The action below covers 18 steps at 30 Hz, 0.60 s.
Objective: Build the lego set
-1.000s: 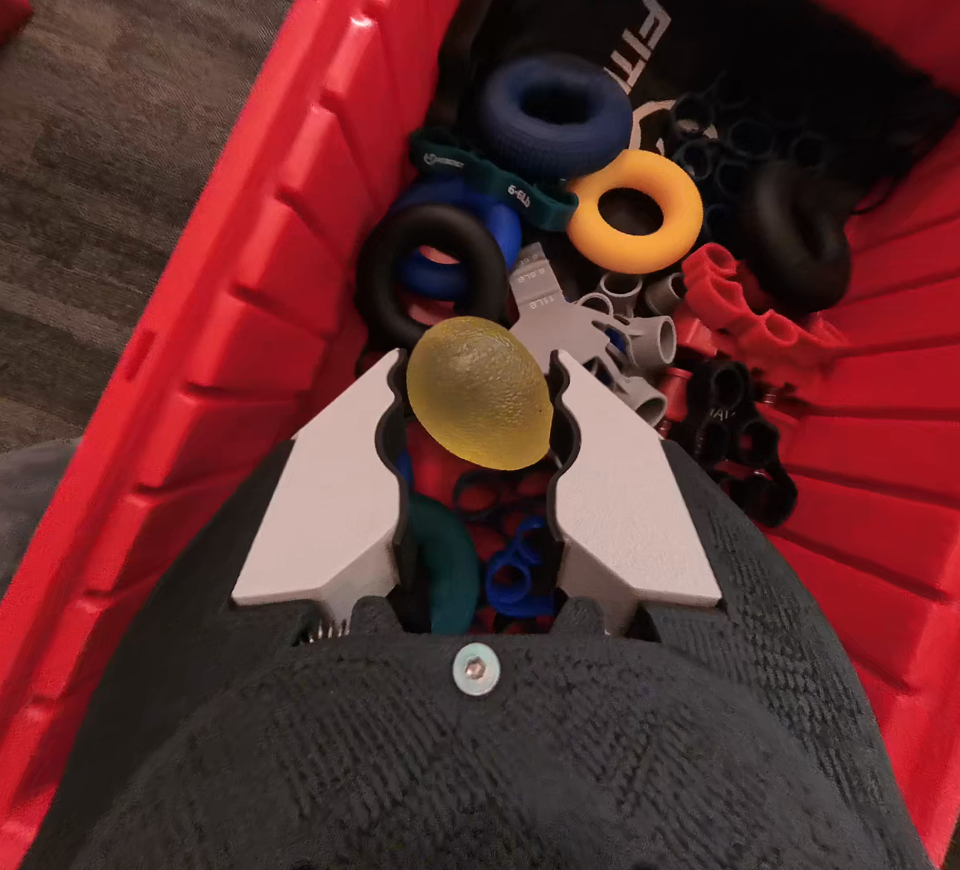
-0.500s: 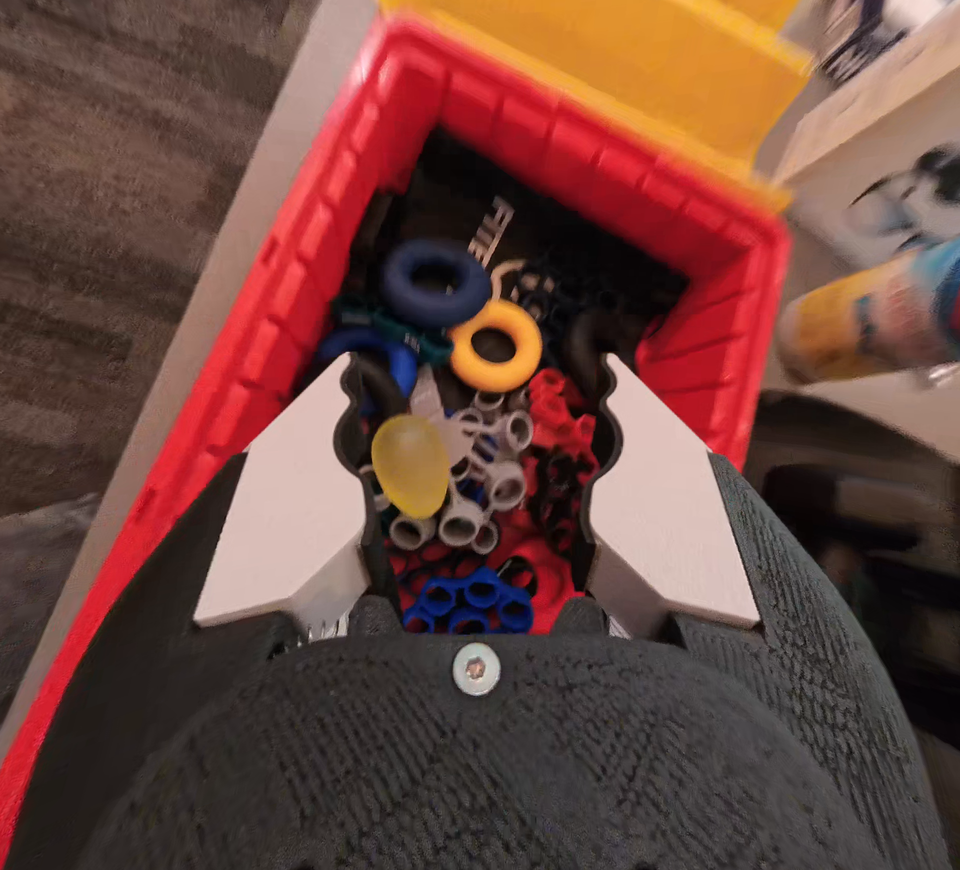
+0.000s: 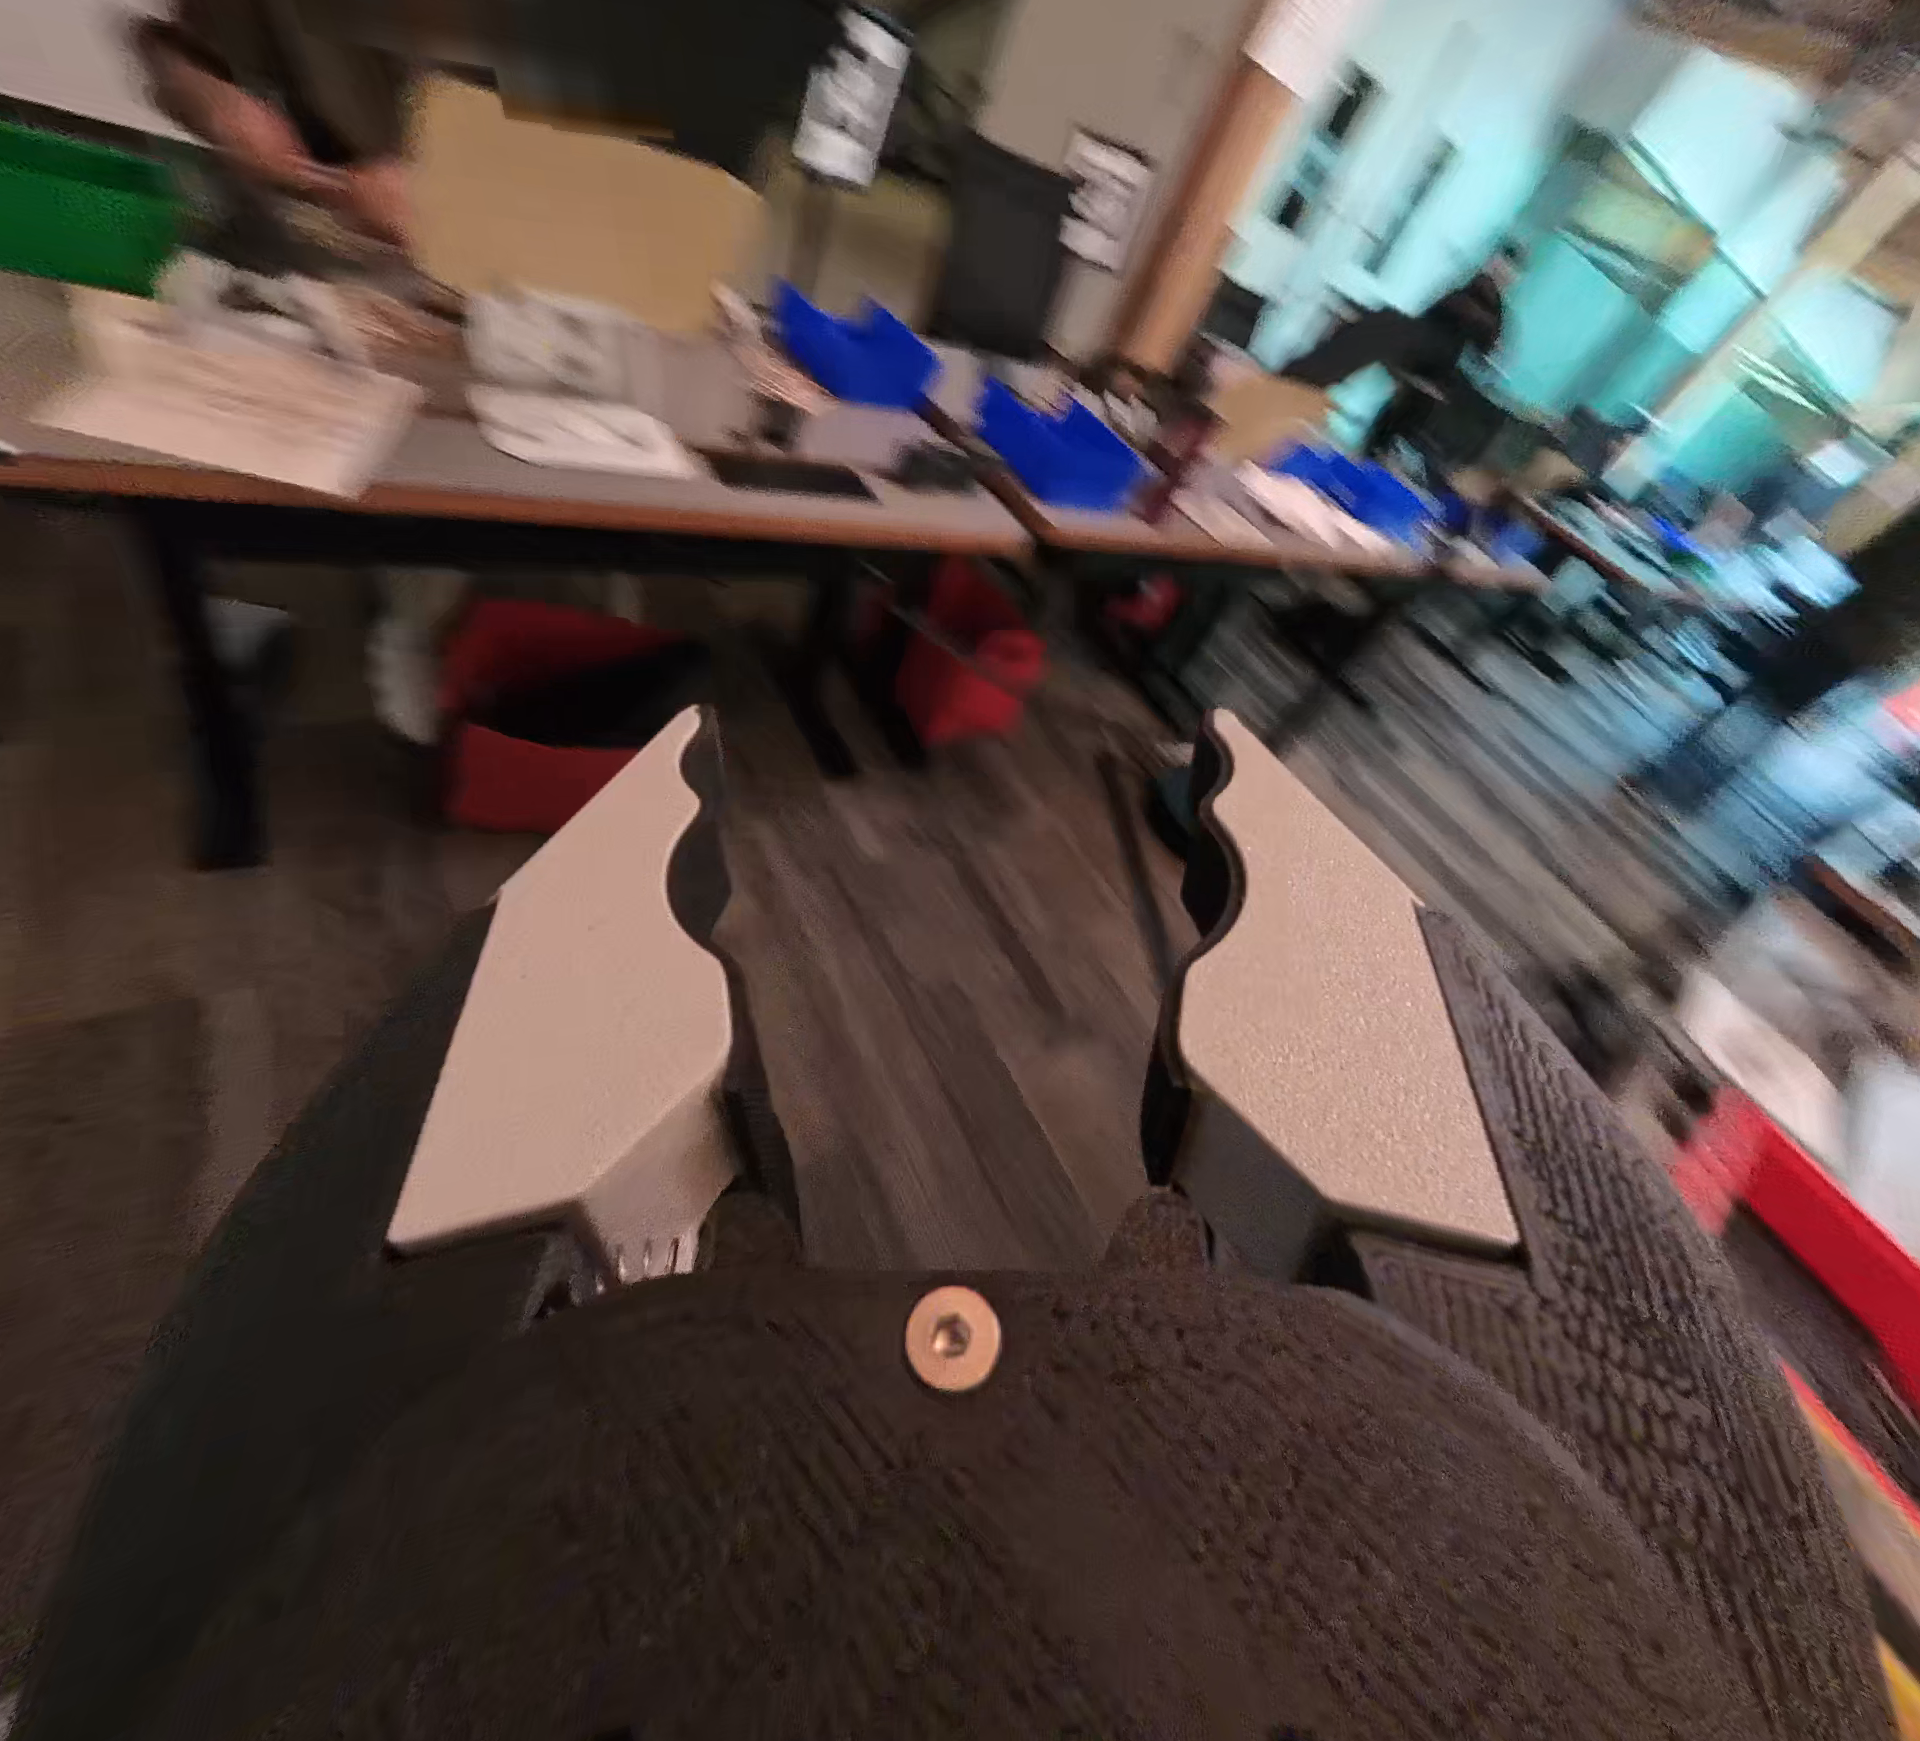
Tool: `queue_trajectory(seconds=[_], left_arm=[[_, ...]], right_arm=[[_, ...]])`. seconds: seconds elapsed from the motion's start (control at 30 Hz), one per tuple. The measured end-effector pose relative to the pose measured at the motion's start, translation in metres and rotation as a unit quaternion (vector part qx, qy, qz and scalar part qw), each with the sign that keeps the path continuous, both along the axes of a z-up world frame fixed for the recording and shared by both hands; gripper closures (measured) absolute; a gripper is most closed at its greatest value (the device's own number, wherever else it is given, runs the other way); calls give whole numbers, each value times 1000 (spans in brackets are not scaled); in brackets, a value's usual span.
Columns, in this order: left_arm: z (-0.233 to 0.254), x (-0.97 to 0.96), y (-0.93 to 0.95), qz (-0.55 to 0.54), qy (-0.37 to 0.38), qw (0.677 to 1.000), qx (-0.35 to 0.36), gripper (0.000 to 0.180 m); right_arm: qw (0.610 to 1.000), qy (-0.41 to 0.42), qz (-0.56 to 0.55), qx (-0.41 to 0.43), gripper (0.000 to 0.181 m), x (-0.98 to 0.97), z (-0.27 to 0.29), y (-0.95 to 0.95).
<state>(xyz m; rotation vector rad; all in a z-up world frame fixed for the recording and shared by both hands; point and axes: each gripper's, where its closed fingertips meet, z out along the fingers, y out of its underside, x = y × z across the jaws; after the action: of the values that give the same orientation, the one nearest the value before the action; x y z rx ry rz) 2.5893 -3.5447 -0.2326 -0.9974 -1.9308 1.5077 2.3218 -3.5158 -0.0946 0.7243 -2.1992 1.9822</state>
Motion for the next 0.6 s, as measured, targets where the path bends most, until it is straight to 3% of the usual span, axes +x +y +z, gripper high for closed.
queue_trajectory(seconds=[0.13,0.3,0.47,0.6], left_arm=[[14,103,32,131,2,991,-16,91],[19,258,126,332,4,943,-16,91],[13,405,287,531,-2,848,5,93],[7,501,419,662,-9,747,50,97]], right_arm=[[977,6,214,-2,99,178,-5,-31],[891,23,453,31,104,395,-39,20],[794,25,602,84,110,581,-72,126],[768,86,629,79,112,701,-95,195]])
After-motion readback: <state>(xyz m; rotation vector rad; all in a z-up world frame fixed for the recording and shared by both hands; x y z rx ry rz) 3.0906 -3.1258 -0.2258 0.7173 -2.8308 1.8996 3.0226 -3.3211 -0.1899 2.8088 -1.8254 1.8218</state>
